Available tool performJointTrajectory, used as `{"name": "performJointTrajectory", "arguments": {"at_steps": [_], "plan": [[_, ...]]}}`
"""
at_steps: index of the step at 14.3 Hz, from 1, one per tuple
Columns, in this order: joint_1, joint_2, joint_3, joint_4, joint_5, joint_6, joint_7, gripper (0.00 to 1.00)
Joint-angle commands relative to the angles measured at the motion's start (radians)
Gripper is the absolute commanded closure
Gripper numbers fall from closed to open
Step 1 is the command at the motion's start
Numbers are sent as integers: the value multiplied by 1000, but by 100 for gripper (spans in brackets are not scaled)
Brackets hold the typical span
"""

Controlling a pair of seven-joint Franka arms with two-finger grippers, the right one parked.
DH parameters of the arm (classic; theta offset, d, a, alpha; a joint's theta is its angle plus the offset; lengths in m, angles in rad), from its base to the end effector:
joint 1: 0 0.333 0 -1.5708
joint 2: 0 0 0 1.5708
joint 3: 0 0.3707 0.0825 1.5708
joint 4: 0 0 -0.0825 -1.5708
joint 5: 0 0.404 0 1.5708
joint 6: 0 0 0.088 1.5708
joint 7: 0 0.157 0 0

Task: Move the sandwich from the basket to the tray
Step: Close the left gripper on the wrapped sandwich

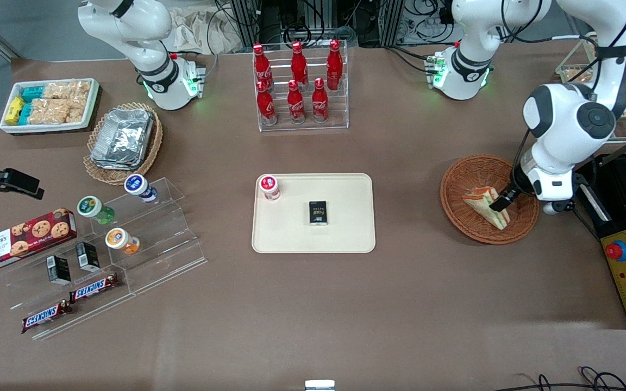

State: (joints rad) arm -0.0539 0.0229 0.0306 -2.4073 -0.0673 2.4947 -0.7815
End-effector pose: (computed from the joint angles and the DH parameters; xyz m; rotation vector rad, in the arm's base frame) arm 0.5150 -0.0136 0.2986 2.8281 1.2134 0.0663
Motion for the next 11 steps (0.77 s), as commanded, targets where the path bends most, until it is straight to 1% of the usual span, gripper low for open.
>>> {"name": "performJointTrajectory", "arguments": {"at_steps": [1,7,8,9,10,11], "plan": [[5,28,-6,-58,0,105,-22,0],[3,127,-8,-84,-2,246,-22,0],[-1,141,-8,-87,-2,262,-22,2],[-1,146,-8,-88,-2,263,-22,33],[-1,146,-8,-93,-2,265,-22,85],[-3,149,-8,-90,-2,265,-21,100]]}}
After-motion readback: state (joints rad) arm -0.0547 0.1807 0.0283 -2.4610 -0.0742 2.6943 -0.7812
